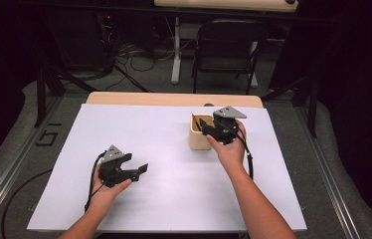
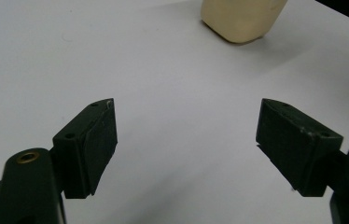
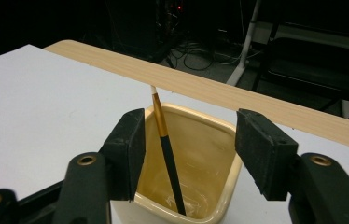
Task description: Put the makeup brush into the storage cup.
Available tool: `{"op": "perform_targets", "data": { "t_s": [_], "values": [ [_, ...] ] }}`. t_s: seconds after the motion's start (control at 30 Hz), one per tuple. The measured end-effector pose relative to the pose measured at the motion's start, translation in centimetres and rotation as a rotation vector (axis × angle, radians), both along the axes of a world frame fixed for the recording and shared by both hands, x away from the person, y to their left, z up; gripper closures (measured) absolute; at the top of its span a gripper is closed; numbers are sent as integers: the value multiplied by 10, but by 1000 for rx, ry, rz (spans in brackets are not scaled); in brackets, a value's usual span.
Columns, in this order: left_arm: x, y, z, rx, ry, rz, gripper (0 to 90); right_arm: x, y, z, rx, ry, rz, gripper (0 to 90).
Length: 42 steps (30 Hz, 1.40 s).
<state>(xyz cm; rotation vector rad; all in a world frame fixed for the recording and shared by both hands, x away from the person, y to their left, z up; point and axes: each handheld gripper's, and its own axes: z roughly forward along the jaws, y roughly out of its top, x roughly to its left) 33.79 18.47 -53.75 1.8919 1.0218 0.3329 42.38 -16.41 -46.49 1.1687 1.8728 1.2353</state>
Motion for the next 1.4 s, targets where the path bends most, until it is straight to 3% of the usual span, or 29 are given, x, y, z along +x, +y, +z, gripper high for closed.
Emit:
{"op": "perform_targets", "data": {
  "t_s": [0.67,1.07,1.4],
  "values": [
    [0,0,0,-5,1,7,210,-8,2,5,-29,-4,24,384],
    [0,0,0,-2,0,4,210,-22,3,13,-28,-12,50,381],
    [0,0,0,0,1,2,210,-37,4,9,-20,-10,80,381]
  ]
}}
